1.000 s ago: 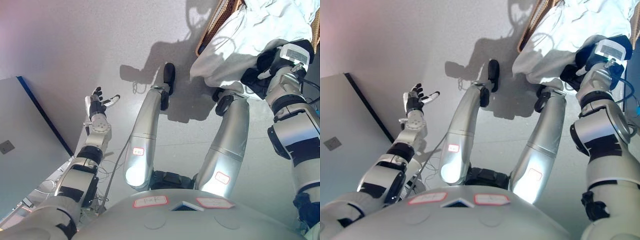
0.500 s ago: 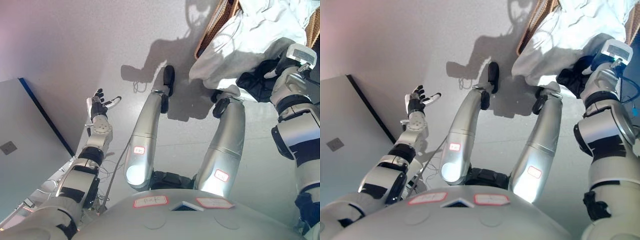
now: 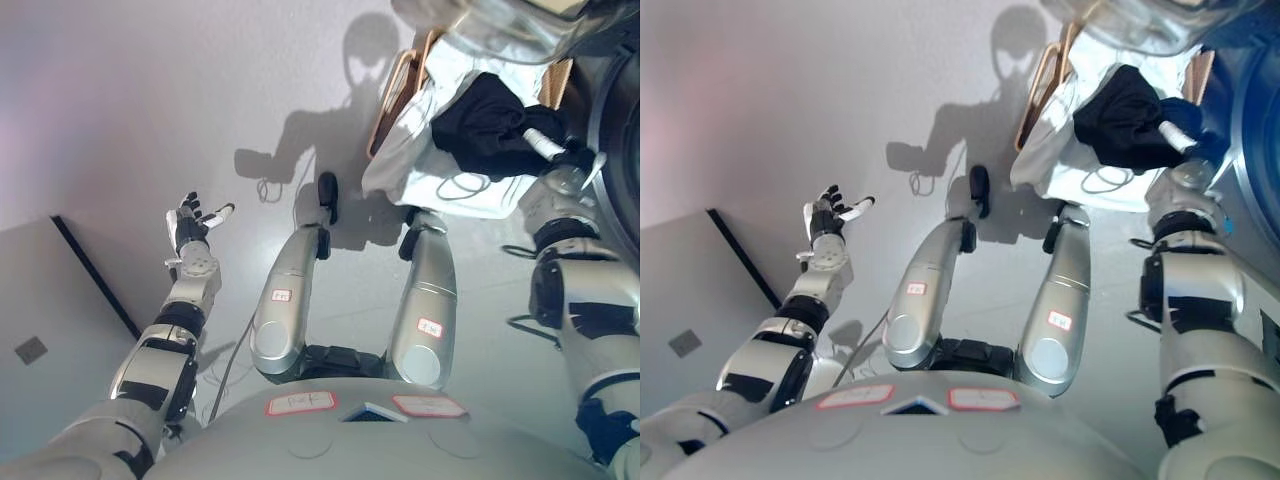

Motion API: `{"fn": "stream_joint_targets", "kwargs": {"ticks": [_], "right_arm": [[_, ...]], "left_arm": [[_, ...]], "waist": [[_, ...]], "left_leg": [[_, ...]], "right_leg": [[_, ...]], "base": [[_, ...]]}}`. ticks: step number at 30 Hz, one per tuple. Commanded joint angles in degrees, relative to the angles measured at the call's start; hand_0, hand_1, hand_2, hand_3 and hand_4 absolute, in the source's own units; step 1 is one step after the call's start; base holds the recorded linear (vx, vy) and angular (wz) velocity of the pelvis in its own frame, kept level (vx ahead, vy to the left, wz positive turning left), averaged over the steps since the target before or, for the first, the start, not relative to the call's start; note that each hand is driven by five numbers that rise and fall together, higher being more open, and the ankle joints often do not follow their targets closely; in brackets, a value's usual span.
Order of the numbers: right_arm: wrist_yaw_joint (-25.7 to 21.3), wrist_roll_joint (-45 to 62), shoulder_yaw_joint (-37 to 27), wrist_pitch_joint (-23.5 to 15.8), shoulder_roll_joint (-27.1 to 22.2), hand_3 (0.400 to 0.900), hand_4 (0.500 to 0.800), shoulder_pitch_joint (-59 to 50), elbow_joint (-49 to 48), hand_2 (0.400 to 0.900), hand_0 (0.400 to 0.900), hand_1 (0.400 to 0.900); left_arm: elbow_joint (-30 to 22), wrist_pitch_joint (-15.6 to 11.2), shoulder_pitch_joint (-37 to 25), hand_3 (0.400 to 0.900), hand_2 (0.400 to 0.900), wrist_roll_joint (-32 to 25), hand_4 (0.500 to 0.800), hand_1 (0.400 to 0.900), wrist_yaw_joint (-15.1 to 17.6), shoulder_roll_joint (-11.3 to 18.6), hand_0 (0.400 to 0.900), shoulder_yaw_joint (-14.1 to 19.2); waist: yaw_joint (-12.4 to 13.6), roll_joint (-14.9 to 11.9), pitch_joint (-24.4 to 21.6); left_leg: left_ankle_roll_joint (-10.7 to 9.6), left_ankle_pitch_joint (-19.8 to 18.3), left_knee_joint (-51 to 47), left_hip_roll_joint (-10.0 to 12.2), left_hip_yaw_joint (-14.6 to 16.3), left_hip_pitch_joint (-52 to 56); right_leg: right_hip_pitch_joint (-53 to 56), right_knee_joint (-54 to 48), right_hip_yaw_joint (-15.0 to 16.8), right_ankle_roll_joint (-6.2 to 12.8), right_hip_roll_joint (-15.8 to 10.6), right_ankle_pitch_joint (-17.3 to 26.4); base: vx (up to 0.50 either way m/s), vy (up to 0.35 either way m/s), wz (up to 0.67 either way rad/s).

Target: Put the clothes in the basket into the washing machine.

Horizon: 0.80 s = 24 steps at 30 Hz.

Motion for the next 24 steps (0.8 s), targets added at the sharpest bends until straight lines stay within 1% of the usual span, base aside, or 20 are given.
{"fn": "stream_joint_targets", "kwargs": {"ticks": [1,4,5,7,9,13,15,18,22,23,24], "right_arm": [[-2.34,12.2,-3.35,-8.73,-2.44,0.4,0.5,4.32,-0.71,0.4,0.4,0.4],[-3.32,16.53,-7.29,-11.43,-2.17,0.4,0.5,5.75,-1.93,0.4,0.4,0.4],[-4.3,17.43,-8.33,-12.4,-2.35,0.4,0.5,5.59,-2.15,0.4,0.4,0.4],[-6.16,20.21,-10.98,-15.94,-2.15,0.4,0.5,5.48,-4.66,0.4,0.4,0.4],[-7.42,21.38,-12.77,-17.67,-2.52,0.4,0.5,5.03,-5.97,0.4,0.4,0.4],[-9.01,21.46,-13.84,-19.54,-4.87,0.4,0.5,3.12,-8.61,0.4,0.4,0.4],[-9.99,21.65,-14.11,-21.75,-6.22,0.4,0.5,1.86,-11.13,0.4,0.4,0.4],[-12.27,19.43,-14.56,-23.35,-8.49,0.4,0.5,0.86,-14.01,0.4,0.4,0.4],[-17.48,13.38,-15.26,-24.78,-12.73,0.4,0.5,0.08,-18.64,0.4,0.4,0.4],[-18.67,11.93,-15.43,-24.87,-13.8,0.4,0.5,0.09,-19.4,0.4,0.4,0.4],[-20.79,9.7,-15.68,-25.13,-15.13,0.4,0.5,0.1,-20.41,0.4,0.4,0.4]], "left_arm": [[6.52,-0.77,7.54,0.9,0.9,0.38,0.8,0.9,2.19,1.41,0.9,1.83],[7.99,-0.39,9.7,0.9,0.9,1.08,0.8,0.9,1.61,0.33,0.9,1.65],[8.37,-0.22,10.08,0.9,0.9,1.21,0.8,0.9,1.51,0.01,0.9,1.58],[9.01,0.0,10.8,0.9,0.9,1.54,0.8,0.9,1.55,-0.68,0.9,1.39],[9.3,0.25,11.34,0.9,0.9,1.64,0.8,0.9,1.58,-1.17,0.9,1.1],[9.45,0.29,11.96,0.9,0.9,1.65,0.8,0.9,1.65,-2.09,0.9,0.48],[9.24,0.19,12.36,0.9,0.9,1.52,0.8,0.9,1.61,-2.58,0.9,0.11],[8.2,0.05,13.0,0.9,0.9,1.5,0.8,0.9,1.46,-2.93,0.9,0.0],[6.81,-0.13,13.64,0.9,0.9,2.1,0.8,0.9,1.61,-3.17,0.9,-0.08],[6.44,-0.2,13.71,0.9,0.9,2.25,0.8,0.9,1.66,-3.01,0.9,-0.17],[6.23,-0.22,13.86,0.9,0.9,2.52,0.8,0.9,1.83,-2.93,0.9,-0.25]], "waist": [[0.66,2.19,-5.24],[0.56,3.01,-6.15],[0.54,3.34,-6.4],[0.41,4.23,-6.94],[0.48,5.26,-7.37],[0.47,7.21,-7.87],[0.75,8.12,-8.35],[1.04,9.22,-8.94],[1.26,10.64,-9.55],[1.34,10.81,-9.64],[1.39,11.1,-9.71]], "left_leg": [[-3.53,1.18,-5.96,-0.59,-1.45,2.24],[-3.99,1.67,-8.24,-0.58,-1.09,5.46],[-4.03,1.75,-8.9,-0.56,-1.17,6.51],[-4.1,1.79,-9.58,-0.44,-1.2,8.06],[-4.12,1.73,-9.86,-0.46,-1.22,9.12],[-4.54,2.28,-10.98,-0.36,-1.3,10.72],[-4.86,2.91,-12.09,-0.03,-1.31,11.72],[-5.34,4.04,-13.72,0.28,-1.66,12.88],[-6.15,6.4,-16.55,0.78,-2.52,14.03],[-6.46,6.46,-17.13,0.89,-2.77,14.49],[-6.9,7.15,-17.74,1.15,-3.06,14.7]], "right_leg": [[5.19,-8.15,-1.11,2.84,0.96,3.3],[8.89,-11.32,-1.24,3.16,1.1,3.98],[9.65,-11.74,-1.21,3.12,1.28,3.91],[10.75,-11.61,-0.99,3.04,1.49,3.38],[11.48,-11.19,-0.89,2.91,1.5,2.87],[12.41,-11.23,-1.09,2.71,1.75,2.0],[13.06,-11.4,-1.17,2.62,1.85,1.56],[13.69,-11.42,-1.62,2.45,2.05,1.0],[14.04,-11.17,-2.61,2.1,2.29,0.32],[14.3,-10.93,-2.89,2.14,2.26,-0.37],[14.29,-10.7,-3.18,2.05,2.34,-0.61]], "base": [[0.1,0.01,-0.16],[0.1,0.019,-0.14],[0.09,0.033,-0.15],[0.07,0.024,-0.12],[0.05,0.013,-0.01],[0.02,0.0,0.0],[0.04,-0.025,0.03],[0.05,-0.034,0.06],[0.03,-0.047,0.13],[0.02,-0.072,0.19],[0.04,-0.07,0.18]]}}
